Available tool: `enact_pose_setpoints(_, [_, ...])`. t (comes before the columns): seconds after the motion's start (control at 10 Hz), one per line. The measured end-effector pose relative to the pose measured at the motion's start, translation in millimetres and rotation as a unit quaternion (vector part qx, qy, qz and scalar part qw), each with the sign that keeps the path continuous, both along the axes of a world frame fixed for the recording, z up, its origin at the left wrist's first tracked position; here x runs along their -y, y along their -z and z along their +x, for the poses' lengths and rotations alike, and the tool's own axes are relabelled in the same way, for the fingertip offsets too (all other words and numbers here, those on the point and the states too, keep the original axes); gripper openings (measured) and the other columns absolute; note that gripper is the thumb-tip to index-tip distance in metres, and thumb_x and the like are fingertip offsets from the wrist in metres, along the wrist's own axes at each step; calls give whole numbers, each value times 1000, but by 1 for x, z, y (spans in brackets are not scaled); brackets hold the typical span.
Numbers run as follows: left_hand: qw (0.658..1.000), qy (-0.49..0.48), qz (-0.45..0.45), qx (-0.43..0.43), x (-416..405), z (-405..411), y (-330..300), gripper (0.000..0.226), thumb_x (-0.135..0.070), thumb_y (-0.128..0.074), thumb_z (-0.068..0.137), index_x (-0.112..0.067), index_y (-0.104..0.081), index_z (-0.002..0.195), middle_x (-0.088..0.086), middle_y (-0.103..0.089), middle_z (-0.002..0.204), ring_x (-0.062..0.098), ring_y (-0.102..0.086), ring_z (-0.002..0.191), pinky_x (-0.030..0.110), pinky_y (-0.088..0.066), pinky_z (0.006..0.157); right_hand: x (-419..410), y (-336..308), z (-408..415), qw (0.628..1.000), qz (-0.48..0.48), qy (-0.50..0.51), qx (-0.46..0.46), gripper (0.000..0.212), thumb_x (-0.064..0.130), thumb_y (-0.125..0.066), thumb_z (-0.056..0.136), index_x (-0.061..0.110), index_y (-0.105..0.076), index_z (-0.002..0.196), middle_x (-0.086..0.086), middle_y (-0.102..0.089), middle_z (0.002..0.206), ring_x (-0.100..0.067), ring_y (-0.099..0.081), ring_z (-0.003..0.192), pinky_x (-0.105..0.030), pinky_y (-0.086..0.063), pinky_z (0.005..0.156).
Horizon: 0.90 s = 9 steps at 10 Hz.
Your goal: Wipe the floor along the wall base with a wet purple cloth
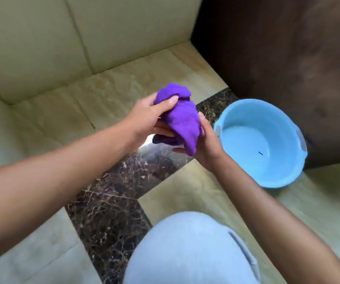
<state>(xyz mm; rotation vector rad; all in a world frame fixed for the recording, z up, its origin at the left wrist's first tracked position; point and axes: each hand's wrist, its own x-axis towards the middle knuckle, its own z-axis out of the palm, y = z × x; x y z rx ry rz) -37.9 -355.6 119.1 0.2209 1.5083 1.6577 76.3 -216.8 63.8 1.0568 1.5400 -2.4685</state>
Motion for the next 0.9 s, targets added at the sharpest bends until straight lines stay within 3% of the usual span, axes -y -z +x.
enact_pose_setpoints(0.1, [997,77,13,-6,-81,8,10,25,-27,-62,97,-21,-63,122,6,-70,92,23,-71,65,34,-62,58,-63,10,18,981,-69,157,-91,48,41,-44,102,6,-61,130,-17,-69,122,-33,-66,109,-47,-58,86])
enact_pose_setpoints(0.2, [995,93,-20,-19,-143,22,25,26,-22,-64,96,-15,-63,121,8,-69,97,29,-71,65,42,-64,63,-136,22,52,964,16,255,-77,42,18,-66,92,-1,-60,129,-24,-63,130,-36,-60,120,-55,-45,107])
enact_pose_setpoints(0.3, [960,156,-163,-168,-195,49,59,25,-35,-66,87,-15,-66,101,6,-75,82,27,-73,57,47,-64,64,-198,41,87,933,231,255,103,42,11,-77,83,2,-63,121,-16,-72,111,-25,-69,97,-40,-57,89])
enact_pose_setpoints(0.4, [892,252,-283,-246,-238,75,94,35,-47,-62,85,-14,-67,95,8,-76,71,24,-74,55,40,-64,67,-237,78,109,883,368,171,236,36,14,-79,79,15,-67,113,-2,-72,99,-19,-68,90,-33,-55,84])
enact_pose_setpoints(0.5, [822,307,-349,-330,-257,91,118,36,-42,-59,92,-10,-67,106,12,-77,97,29,-76,86,37,-58,88,-249,110,115,842,437,102,299,37,22,-79,80,22,-66,115,1,-71,103,-22,-67,99,-30,-50,91])
enact_pose_setpoints(0.6, [778,346,-353,-387,-274,98,126,36,-36,-59,94,-9,-64,116,15,-71,117,36,-69,108,38,-53,89,-258,130,119,817,463,63,338,45,21,-74,82,22,-61,125,-1,-70,111,-23,-63,107,-27,-45,90])
enact_pose_setpoints(0.7, [768,365,-340,-402,-269,95,120,42,-40,-59,93,-12,-59,124,16,-65,126,38,-62,116,40,-49,89,-254,127,120,805,451,44,383,62,22,-69,83,25,-48,141,-3,-64,107,-23,-59,104,-27,-43,87])
enact_pose_setpoints(0.8, [734,393,-324,-449,-256,89,112,56,-45,-60,92,-18,-46,139,15,-61,132,38,-58,121,43,-45,94,-252,116,113,783,492,63,375,68,30,-66,84,24,-41,147,-7,-61,128,-27,-58,116,-34,-45,96])
enact_pose_setpoints(0.9, [721,383,-313,-485,-242,84,89,69,-52,-60,91,-25,-33,148,16,-50,139,41,-56,122,47,-46,95,-234,86,109,786,546,58,285,67,39,-63,90,19,-39,150,-2,-46,152,-20,-44,138,-29,-33,111])
